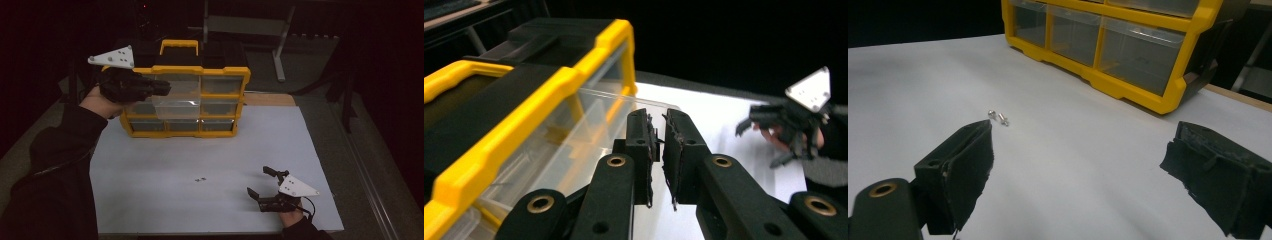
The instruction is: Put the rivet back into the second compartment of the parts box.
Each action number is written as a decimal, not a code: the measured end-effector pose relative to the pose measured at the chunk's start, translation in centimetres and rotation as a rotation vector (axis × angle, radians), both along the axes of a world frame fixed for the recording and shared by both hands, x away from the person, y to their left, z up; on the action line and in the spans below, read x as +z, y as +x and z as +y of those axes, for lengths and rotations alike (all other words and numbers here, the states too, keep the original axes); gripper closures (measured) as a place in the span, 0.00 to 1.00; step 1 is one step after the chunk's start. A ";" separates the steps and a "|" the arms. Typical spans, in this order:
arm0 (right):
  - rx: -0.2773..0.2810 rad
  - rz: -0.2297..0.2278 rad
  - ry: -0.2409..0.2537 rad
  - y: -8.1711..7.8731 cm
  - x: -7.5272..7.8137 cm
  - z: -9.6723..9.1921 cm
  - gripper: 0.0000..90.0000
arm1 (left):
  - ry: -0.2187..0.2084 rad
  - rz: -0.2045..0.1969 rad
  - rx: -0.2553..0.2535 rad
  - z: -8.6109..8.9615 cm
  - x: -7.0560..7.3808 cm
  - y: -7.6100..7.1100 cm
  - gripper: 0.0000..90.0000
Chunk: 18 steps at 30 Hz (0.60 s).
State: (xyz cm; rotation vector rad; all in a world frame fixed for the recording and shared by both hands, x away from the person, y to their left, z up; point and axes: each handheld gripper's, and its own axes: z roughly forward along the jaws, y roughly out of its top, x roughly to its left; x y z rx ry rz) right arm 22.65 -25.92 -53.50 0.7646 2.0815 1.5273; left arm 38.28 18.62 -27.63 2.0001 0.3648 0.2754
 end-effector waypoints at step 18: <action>0.007 0.003 -0.001 0.0 0.0 0.2 0.12 | 0.067 0.132 0.098 -2.3 -1.9 2.9 0.88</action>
